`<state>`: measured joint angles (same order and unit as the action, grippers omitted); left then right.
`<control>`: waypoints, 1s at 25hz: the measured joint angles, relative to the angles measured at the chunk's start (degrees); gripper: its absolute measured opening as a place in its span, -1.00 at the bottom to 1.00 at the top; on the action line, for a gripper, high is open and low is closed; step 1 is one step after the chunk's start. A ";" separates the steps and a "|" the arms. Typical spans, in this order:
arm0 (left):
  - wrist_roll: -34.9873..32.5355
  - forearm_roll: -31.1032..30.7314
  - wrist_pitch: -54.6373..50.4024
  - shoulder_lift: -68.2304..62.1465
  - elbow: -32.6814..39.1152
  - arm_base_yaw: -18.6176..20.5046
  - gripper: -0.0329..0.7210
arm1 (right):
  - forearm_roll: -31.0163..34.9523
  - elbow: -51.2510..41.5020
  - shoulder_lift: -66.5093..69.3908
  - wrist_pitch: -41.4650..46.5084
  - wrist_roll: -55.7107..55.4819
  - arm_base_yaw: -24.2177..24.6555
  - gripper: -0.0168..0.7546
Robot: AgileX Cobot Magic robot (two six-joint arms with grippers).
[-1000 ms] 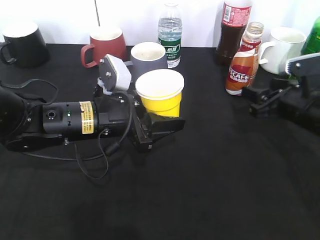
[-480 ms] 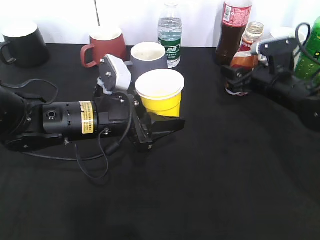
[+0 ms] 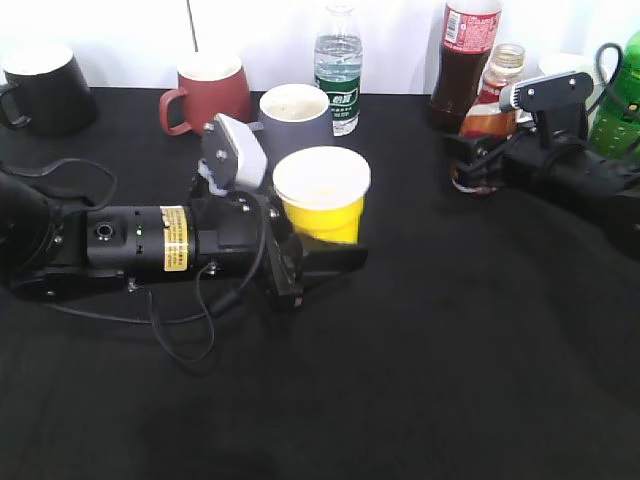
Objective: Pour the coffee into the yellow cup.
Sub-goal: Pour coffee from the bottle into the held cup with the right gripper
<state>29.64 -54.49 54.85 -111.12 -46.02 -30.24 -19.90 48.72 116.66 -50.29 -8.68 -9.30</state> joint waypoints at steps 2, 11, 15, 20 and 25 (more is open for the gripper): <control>0.00 -3.17 -0.36 0.00 -1.51 0.00 0.27 | -4.26 -3.03 -5.54 0.62 0.00 0.00 0.43; 1.48 -4.12 -2.74 -0.05 -7.87 -6.81 0.27 | -30.10 -8.60 -31.66 6.69 10.95 0.00 0.42; 1.78 -4.28 -5.52 -0.05 -9.47 -9.40 0.27 | -30.99 -8.60 -32.57 9.55 16.70 0.00 0.42; 2.11 -4.01 -9.21 0.00 -9.47 -9.40 0.27 | -30.99 -8.60 -32.57 9.64 33.04 0.00 0.42; 2.16 -3.64 -9.23 0.00 -9.47 -9.44 0.27 | -31.01 -8.60 -32.57 9.67 43.52 0.00 0.42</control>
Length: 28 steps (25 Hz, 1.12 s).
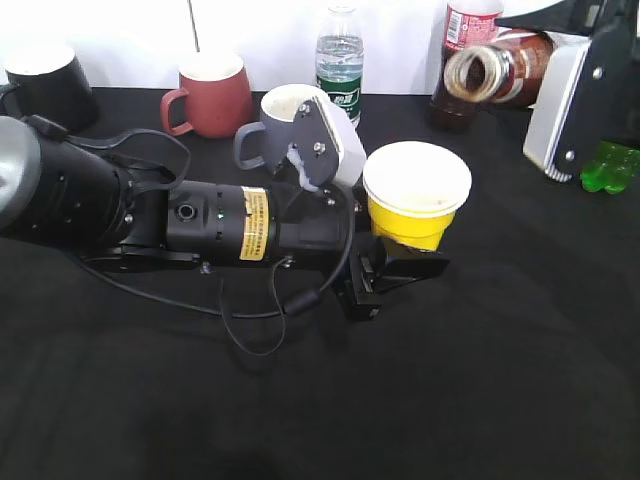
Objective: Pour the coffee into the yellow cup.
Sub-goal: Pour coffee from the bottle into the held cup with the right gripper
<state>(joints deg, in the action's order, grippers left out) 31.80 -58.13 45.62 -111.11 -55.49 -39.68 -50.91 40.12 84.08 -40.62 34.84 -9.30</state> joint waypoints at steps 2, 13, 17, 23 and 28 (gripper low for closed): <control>0.00 0.03 0.06 0.00 0.00 0.00 0.27 | 0.00 0.00 0.00 0.00 2.30 0.00 0.42; 0.00 0.03 1.99 0.00 0.00 -1.77 0.27 | -0.05 0.00 0.00 0.13 10.09 0.00 0.42; 0.00 0.03 1.73 0.00 0.00 -1.77 0.27 | -0.05 0.00 0.00 0.13 12.96 0.00 0.42; 0.00 0.03 1.52 0.00 0.00 -1.77 0.27 | -0.05 0.00 0.00 0.18 15.74 0.00 0.42; 0.00 -0.02 1.52 0.00 0.00 -1.77 0.27 | -0.05 0.00 0.00 0.18 17.89 0.00 0.42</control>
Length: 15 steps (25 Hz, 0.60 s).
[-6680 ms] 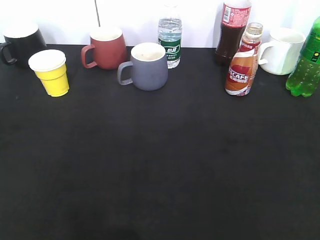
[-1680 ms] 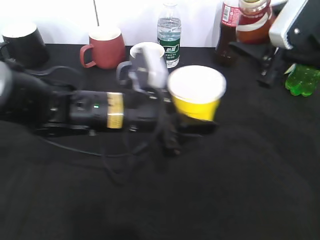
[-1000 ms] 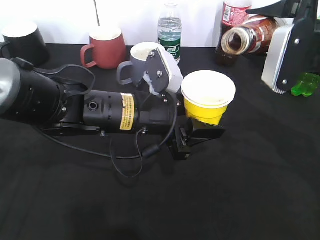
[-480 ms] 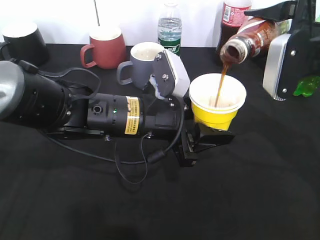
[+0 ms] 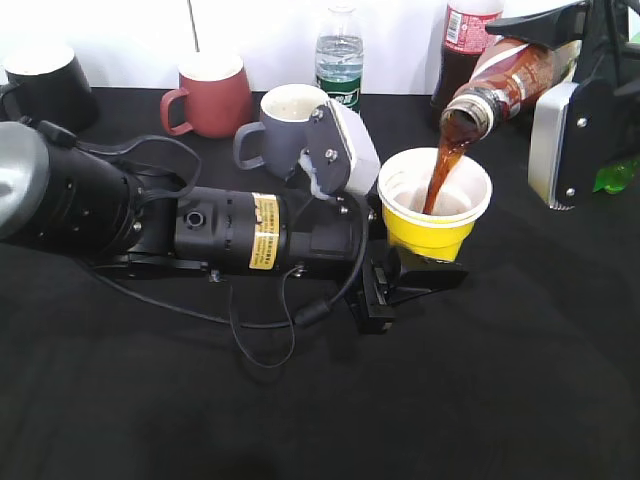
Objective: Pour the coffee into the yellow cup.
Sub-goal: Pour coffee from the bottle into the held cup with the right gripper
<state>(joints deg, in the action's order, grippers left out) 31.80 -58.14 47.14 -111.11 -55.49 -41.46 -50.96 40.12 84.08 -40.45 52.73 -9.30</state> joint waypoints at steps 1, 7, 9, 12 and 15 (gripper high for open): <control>0.00 0.00 0.00 0.00 0.00 0.00 0.27 | 0.00 0.00 0.00 0.00 0.06 0.00 0.42; 0.00 -0.05 -0.14 0.00 0.00 0.00 0.27 | 0.37 0.00 0.00 0.00 2.71 0.00 0.42; 0.00 -0.10 -0.28 0.00 0.00 0.00 0.27 | 0.44 0.00 0.00 -0.06 3.11 0.00 0.42; 0.00 -0.27 -0.42 0.00 0.00 0.00 0.27 | 0.48 0.00 0.00 -0.06 4.33 0.00 0.42; 0.00 -0.39 -0.47 0.00 0.00 0.00 0.27 | 0.48 0.00 0.00 -0.12 4.77 0.00 0.42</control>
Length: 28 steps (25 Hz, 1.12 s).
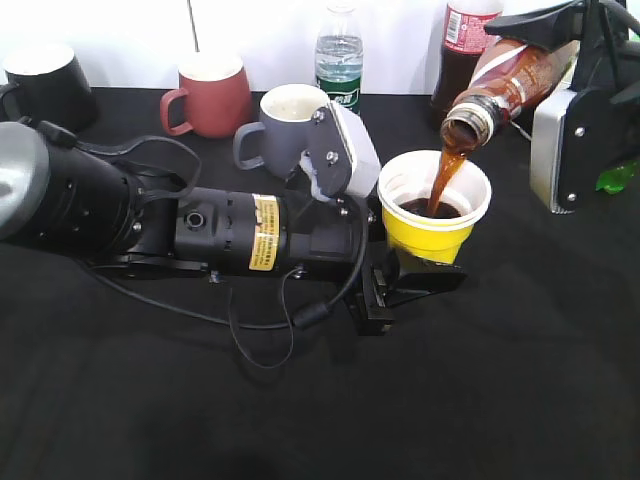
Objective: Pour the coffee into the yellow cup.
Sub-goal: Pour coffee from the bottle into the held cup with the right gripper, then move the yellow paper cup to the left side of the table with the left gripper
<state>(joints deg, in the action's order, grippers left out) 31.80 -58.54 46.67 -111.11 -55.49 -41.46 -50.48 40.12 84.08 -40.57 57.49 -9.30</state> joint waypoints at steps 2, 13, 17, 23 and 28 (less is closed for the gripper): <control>0.00 0.00 -0.01 0.00 0.00 0.00 0.27 | 0.02 0.00 0.00 0.00 0.02 0.00 0.42; 0.02 0.01 -0.36 0.00 0.00 0.00 0.27 | -6.28 -2.17 -0.16 -1.02 -33.43 0.00 0.42; 0.02 2.19 -0.36 0.00 0.00 0.46 0.27 | -6.05 -2.17 -0.16 -1.08 -59.46 0.00 0.42; 0.02 5.18 -0.36 0.04 0.00 13.44 0.27 | -5.28 -2.17 -0.16 -1.03 -78.74 0.00 0.42; 0.02 5.13 -0.36 1.21 0.00 26.61 0.27 | -3.86 -2.17 -0.16 -2.95 -79.39 0.00 0.42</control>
<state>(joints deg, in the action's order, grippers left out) 31.82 -53.41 46.31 -109.90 -55.49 -14.85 -54.34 37.95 83.92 -43.52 -21.90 -9.30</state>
